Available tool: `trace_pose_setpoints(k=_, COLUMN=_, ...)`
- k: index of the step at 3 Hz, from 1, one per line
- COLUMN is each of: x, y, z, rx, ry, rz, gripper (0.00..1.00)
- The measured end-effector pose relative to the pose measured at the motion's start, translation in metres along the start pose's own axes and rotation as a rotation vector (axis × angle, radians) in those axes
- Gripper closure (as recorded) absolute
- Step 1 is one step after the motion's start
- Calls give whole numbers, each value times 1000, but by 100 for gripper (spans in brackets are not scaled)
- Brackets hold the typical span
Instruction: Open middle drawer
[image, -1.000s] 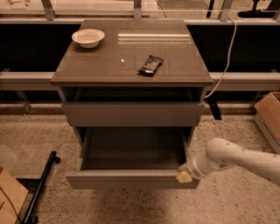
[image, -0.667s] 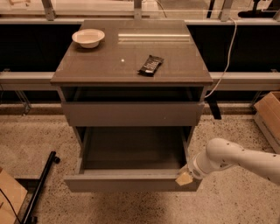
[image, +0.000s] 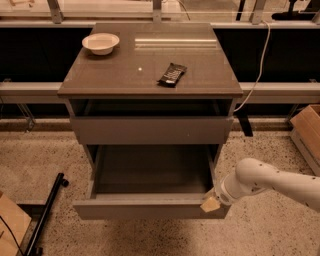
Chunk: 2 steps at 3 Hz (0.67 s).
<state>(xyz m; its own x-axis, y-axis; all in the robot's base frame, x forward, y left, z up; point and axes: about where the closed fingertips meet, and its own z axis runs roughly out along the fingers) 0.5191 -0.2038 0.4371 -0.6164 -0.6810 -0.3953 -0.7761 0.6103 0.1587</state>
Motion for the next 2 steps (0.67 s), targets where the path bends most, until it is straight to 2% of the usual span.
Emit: trace_pose_setpoints(k=2, x=1, y=2, z=3, rx=-7, ry=2, rz=-1, gripper=15)
